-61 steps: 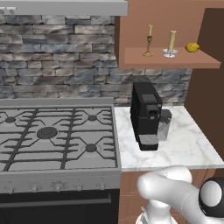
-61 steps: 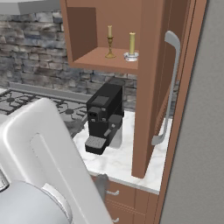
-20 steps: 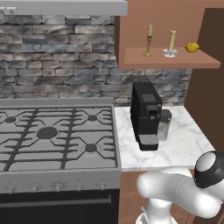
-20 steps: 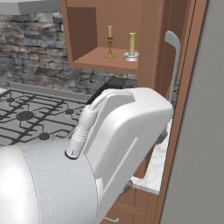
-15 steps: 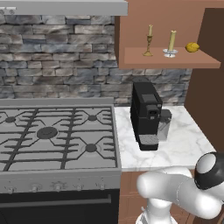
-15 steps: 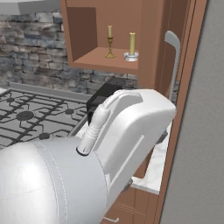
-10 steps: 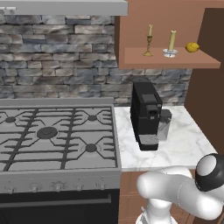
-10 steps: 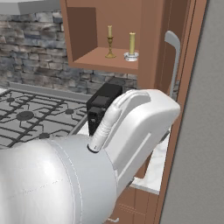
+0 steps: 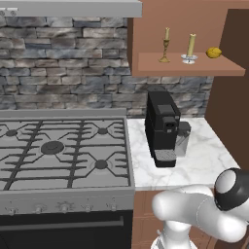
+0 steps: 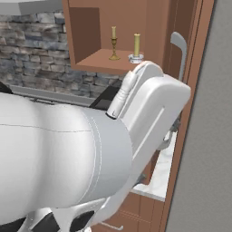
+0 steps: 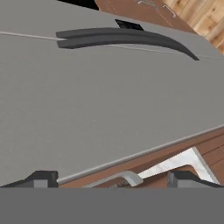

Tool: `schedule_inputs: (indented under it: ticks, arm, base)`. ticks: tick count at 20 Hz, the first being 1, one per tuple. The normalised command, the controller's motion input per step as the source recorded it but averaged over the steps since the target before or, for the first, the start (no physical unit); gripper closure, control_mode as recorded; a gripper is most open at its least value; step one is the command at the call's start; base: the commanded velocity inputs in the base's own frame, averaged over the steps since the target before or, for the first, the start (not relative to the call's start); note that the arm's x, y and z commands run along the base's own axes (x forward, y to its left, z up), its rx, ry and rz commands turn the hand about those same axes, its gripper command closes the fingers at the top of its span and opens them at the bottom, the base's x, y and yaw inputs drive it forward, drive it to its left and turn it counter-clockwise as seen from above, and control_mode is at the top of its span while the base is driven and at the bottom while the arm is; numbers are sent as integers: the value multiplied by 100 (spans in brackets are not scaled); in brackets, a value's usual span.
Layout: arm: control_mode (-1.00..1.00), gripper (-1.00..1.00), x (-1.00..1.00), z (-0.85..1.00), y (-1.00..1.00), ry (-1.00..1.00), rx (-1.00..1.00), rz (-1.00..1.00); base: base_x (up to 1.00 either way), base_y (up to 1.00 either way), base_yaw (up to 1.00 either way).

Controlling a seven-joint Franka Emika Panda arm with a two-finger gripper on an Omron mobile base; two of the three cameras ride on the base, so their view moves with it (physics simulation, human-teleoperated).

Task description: Pick the candle and candle from the dining table and place them in the open cabinet. Close the cabinet after placing the objects.

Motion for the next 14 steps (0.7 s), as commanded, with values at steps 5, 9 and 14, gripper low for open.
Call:
schedule_inputs:
  ticks: [5,9,14]
  arm:
    - [-100,-100,5,-20,-1,0,-8,-3]
    - [-100,-100,8,-19,-3,0,-6,-2]
    - [-100,-100,18,-11,-3,0,-4,-1]
  base:
    - [0,0,0]
    - [0,0,0]
    - [0,0,0]
